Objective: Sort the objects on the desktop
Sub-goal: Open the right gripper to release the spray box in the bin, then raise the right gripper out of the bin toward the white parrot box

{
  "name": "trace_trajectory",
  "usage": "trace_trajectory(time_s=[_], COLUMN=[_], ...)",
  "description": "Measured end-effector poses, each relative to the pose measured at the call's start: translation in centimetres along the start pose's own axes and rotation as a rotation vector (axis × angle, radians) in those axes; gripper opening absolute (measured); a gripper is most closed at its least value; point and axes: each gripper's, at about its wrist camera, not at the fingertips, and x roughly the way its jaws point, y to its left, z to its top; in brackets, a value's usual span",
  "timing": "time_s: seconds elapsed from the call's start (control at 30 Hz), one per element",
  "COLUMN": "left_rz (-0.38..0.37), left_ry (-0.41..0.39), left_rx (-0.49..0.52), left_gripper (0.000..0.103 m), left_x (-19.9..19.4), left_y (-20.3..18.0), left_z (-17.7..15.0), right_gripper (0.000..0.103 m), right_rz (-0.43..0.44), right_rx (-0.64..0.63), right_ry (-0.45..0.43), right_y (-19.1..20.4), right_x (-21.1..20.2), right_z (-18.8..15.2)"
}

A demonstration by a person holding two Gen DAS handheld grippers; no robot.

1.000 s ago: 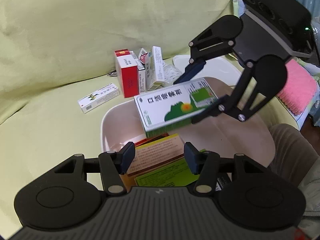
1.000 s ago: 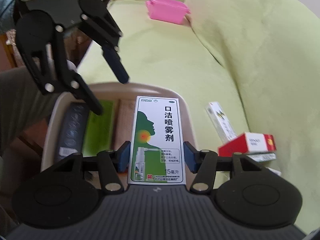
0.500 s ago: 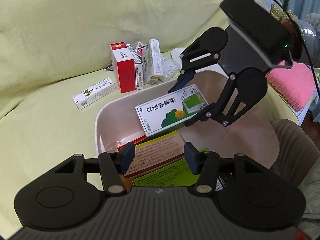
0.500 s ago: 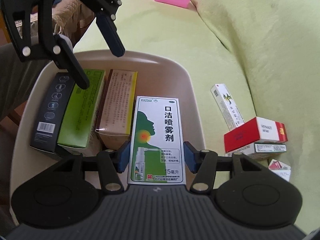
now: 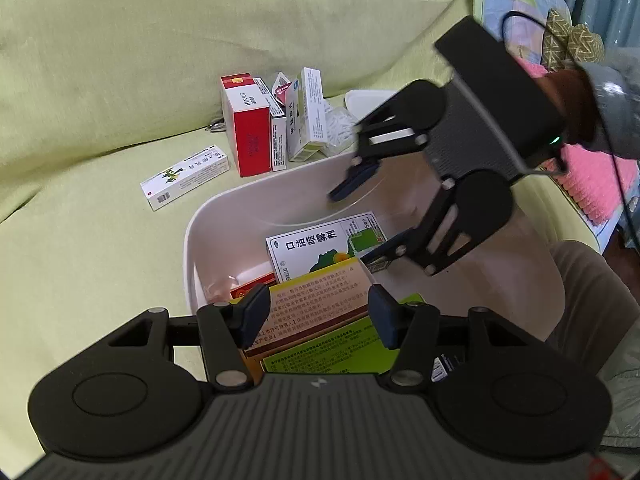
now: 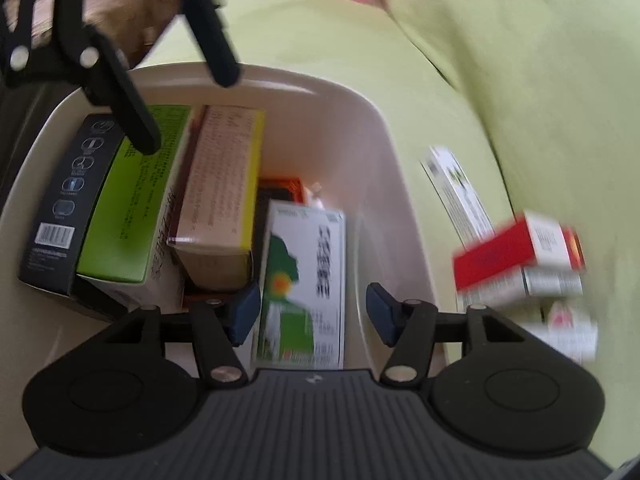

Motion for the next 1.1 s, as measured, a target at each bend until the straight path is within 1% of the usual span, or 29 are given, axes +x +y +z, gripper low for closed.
trace_trajectory(time_s=[0.07, 0.13, 0.17, 0.2, 0.3, 0.4, 0.57, 0.73, 0.9, 1.0, 1.1], left_rz=[-0.001, -0.001, -0.002, -0.001, 0.011, 0.017, 0.029, 0.039, 0.048, 0.051, 0.063], left_ry=[-0.002, -0.004, -0.004, -0.002, 0.009, 0.017, 0.026, 0.03, 0.039, 0.045, 0.056], left_rx=[-0.005, -0.005, -0.006, -0.007, -0.008, -0.014, -0.026, -0.034, -0.045, -0.048, -0.048], left_gripper=[0.058, 0.058, 0.058, 0.058, 0.058, 0.058, 0.058, 0.058, 0.058, 0.058, 0.058], left_x=[0.0, 0.1, 0.2, 0.2, 0.4, 0.3, 0.2, 0.4, 0.7, 0.8, 0.9], left_y=[0.0, 0.0, 0.0, -0.1, -0.2, -0.2, 0.1, 0.5, 0.8, 0.8, 0.7], left_z=[0.0, 0.0, 0.0, 0.0, -0.1, -0.4, -0.7, -0.8, -1.0, -1.0, -0.9], right_gripper=[0.052, 0.036, 0.021, 0.016, 0.015, 0.015, 0.015, 0.015, 0.015, 0.015, 0.015], right_rz=[0.033, 0.057, 0.051, 0.041, -0.018, -0.041, -0.05, -0.037, -0.043, -0.04, -0.045], right_rx=[0.12, 0.208, 0.227, 0.233, 0.252, 0.281, 0.288, 0.28, 0.272, 0.304, 0.366], right_ry=[0.061, 0.134, 0.166, 0.198, 0.271, 0.278, 0.233, 0.19, 0.172, 0.157, 0.127], right_y=[-0.3, -0.3, -0.3, -0.2, -0.7, -1.4, -1.7, -1.6, -1.4, -1.5, -1.8], right_x=[-0.6, -0.5, -0.2, 0.1, 1.7, 2.9, 4.0, 4.4, 4.4, 4.1, 3.1], right_z=[-0.6, -1.2, -1.5, -1.7, -1.9, -1.5, 0.1, 1.3, 1.8, 1.5, 1.3])
